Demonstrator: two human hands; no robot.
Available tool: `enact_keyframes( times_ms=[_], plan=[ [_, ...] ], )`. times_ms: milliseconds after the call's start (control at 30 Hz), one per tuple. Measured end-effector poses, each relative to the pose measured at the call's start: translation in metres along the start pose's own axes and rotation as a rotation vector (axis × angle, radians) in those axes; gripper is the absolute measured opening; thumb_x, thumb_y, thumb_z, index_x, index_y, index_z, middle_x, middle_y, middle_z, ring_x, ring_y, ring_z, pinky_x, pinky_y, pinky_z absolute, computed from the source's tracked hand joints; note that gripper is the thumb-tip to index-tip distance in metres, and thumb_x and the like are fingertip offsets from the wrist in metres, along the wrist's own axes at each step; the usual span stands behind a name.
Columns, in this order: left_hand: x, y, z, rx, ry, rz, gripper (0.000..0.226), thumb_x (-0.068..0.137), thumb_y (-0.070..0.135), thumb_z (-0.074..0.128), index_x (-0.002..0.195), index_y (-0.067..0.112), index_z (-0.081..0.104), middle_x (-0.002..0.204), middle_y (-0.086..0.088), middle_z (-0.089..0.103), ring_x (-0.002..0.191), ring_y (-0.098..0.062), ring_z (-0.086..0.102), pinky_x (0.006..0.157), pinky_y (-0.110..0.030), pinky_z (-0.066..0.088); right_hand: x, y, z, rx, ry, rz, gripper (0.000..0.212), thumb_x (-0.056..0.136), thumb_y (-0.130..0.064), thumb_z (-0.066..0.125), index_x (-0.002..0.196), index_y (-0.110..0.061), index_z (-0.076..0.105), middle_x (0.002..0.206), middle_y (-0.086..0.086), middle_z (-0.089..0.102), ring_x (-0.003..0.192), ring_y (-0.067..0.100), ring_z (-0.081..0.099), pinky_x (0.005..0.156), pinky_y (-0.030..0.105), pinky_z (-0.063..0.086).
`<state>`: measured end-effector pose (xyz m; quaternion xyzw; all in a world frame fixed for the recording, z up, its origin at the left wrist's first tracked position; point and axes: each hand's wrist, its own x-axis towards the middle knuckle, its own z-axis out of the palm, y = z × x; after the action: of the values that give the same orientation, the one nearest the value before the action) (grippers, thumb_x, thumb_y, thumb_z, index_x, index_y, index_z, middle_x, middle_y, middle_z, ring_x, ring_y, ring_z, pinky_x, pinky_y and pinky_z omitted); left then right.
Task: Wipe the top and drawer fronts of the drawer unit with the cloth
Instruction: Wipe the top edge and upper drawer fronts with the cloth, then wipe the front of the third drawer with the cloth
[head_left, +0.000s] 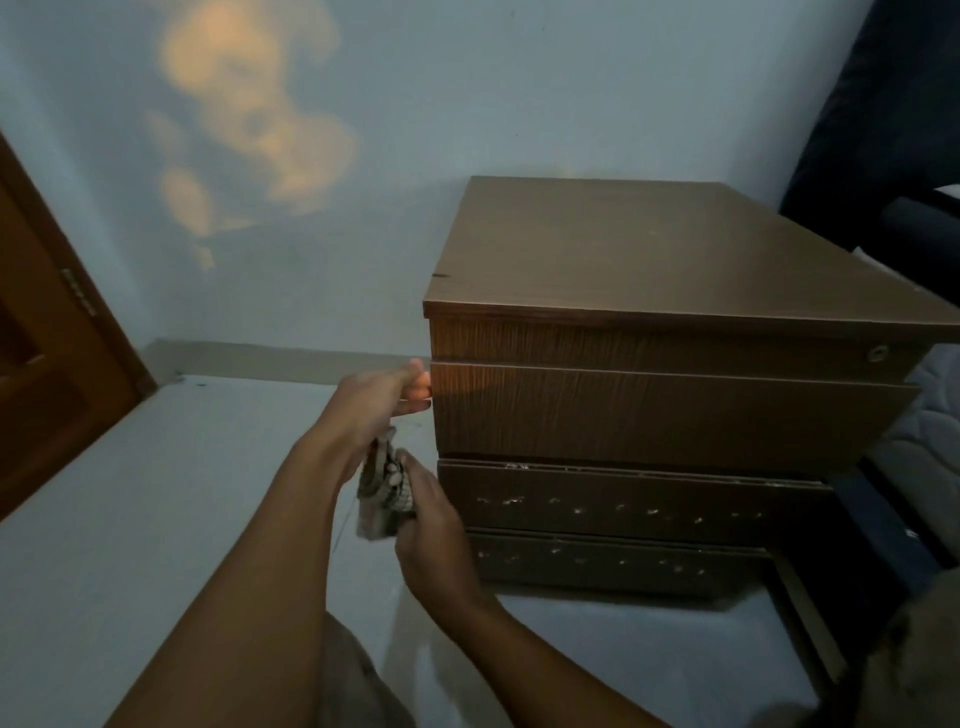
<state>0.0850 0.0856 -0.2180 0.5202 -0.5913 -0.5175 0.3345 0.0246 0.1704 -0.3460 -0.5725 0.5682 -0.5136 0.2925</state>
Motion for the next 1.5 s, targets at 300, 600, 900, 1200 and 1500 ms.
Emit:
enact_keyframes(
  times_ms=[300,600,900,1200,1500],
  plan=[
    [-0.005,0.005,0.006,-0.035,0.049,0.014,0.029,0.092,0.037,0.06,0.106,0.013,0.066,0.107,-0.006,0.07,0.095,-0.018,0.067,0.087,-0.036,0.053,-0.012,0.007,-0.057,0.271,0.872,0.152,0.055,0.092,0.002,0.049,0.144,-0.017,0.044,0.136,0.002,0.058,0.125,0.01,0.054,0.104,0.036,0.047],
    [-0.008,0.007,0.013,-0.074,0.112,-0.003,0.033,0.091,0.038,0.062,0.106,0.01,0.066,0.105,-0.006,0.07,0.095,-0.02,0.068,0.091,-0.041,0.054,0.009,-0.012,-0.026,0.054,0.572,0.214,0.067,0.093,0.001,0.052,0.147,-0.033,0.03,0.157,-0.001,0.033,0.138,0.012,0.04,0.109,0.023,0.038],
    [-0.004,-0.021,0.04,-0.06,0.18,-0.132,0.031,0.1,0.029,0.035,0.091,0.016,0.061,0.098,-0.008,0.066,0.093,-0.025,0.062,0.084,-0.037,0.047,-0.018,-0.017,-0.089,0.392,0.143,0.338,0.019,0.097,-0.007,0.05,0.101,-0.017,0.066,0.098,0.005,0.072,0.086,0.011,0.069,0.073,0.022,0.056],
    [-0.022,-0.09,0.099,0.024,0.336,-0.265,0.044,0.1,0.037,0.041,0.105,0.002,0.066,0.101,-0.018,0.065,0.094,-0.032,0.062,0.079,-0.038,0.048,-0.049,-0.001,-0.17,0.61,0.159,0.589,0.023,0.095,-0.018,0.057,0.116,-0.013,0.063,0.107,0.008,0.074,0.098,0.022,0.072,0.092,0.043,0.055],
    [-0.012,-0.083,0.105,-0.129,0.409,-0.338,0.028,0.093,0.036,0.053,0.104,0.011,0.057,0.103,-0.011,0.056,0.093,-0.026,0.052,0.083,-0.037,0.044,-0.071,-0.003,-0.219,0.222,0.539,0.456,0.013,0.097,-0.016,0.054,0.098,-0.023,0.065,0.093,0.001,0.072,0.086,0.014,0.071,0.073,0.028,0.058]
  ],
)
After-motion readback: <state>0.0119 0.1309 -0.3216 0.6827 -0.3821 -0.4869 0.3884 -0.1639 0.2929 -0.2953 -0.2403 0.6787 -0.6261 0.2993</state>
